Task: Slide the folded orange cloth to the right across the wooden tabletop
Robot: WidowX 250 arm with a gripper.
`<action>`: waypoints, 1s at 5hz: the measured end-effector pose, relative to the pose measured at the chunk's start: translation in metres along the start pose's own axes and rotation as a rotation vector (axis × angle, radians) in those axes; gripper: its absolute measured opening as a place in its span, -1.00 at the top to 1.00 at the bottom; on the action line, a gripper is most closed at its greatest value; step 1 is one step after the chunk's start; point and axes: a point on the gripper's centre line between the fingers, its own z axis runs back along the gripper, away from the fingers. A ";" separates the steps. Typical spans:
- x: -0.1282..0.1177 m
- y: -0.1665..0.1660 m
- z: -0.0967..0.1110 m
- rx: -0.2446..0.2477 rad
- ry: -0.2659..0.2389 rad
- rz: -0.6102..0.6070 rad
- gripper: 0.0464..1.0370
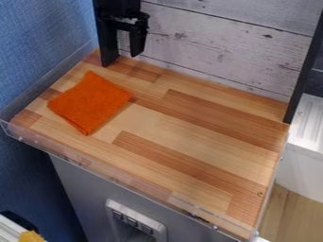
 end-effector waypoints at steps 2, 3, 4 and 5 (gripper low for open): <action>-0.018 -0.004 -0.022 -0.011 0.027 0.211 -0.90; -0.030 0.001 -0.014 0.011 -0.047 0.381 -0.90; -0.042 0.000 -0.016 0.015 -0.097 0.531 -0.90; -0.054 0.008 -0.016 0.013 -0.135 0.674 -0.90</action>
